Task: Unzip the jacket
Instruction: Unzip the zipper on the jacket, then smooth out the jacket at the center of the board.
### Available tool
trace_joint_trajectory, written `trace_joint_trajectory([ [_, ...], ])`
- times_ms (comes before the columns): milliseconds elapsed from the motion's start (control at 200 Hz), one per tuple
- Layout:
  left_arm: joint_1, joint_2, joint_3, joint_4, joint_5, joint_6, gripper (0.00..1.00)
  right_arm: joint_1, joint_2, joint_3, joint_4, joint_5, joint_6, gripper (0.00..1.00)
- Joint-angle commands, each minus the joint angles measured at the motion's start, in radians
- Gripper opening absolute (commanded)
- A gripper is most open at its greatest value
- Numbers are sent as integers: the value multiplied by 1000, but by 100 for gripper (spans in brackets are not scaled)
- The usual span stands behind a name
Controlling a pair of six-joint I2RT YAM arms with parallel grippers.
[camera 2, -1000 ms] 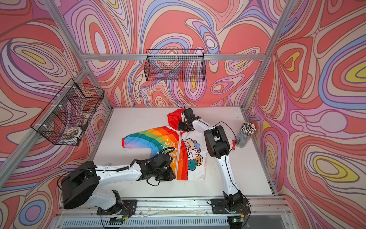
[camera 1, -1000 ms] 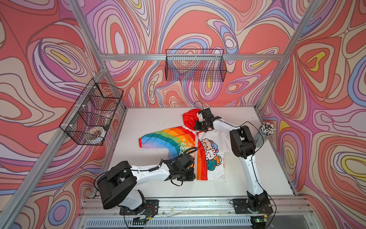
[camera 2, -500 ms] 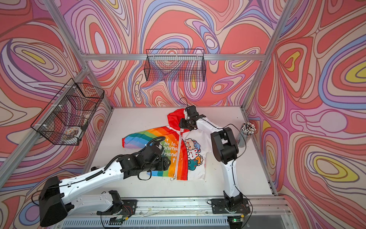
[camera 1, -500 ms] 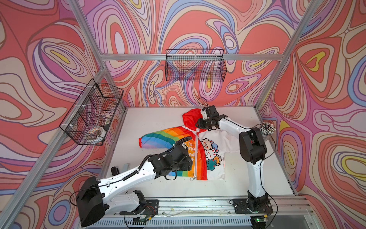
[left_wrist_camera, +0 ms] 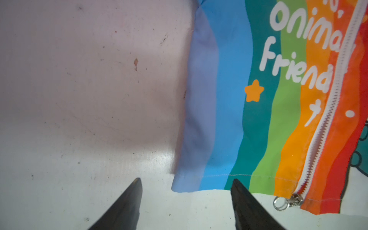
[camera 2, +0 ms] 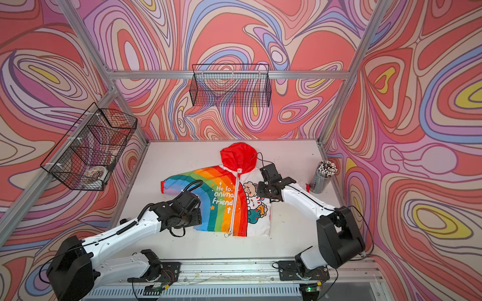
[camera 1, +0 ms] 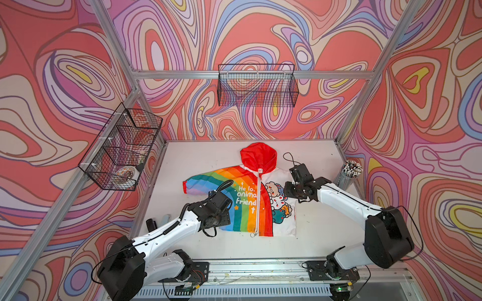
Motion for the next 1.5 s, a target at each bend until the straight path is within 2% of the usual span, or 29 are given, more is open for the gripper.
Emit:
trace_joint_trajectory([
  [0,27,6,-29,18,52,34,65,27,-85,-74,-90,33,89,46],
  [130,38,41,-39,51,95,51,60,57,-163,-144,-152,-1,157,46],
  [340,75,96,-51,73,117,58,59,86,-227,-181,-281,11,224,49],
  [426,98,111,-61,105,144,64,59,86,-244,-199,-282,-12,232,50],
  [581,121,141,-66,150,183,81,59,90,-249,-232,-235,-76,251,57],
  [836,125,187,-85,198,223,81,47,109,-221,-272,-205,-103,274,57],
  [981,126,204,-94,214,233,75,37,112,-202,-290,-168,-127,277,55],
  [1257,125,192,-114,224,230,62,17,113,-151,-306,-106,-152,279,44],
  [1392,125,178,-132,244,244,50,7,114,-144,-311,-107,-133,280,34],
  [1492,125,168,-142,258,253,43,0,114,-131,-300,-133,-91,284,20],
])
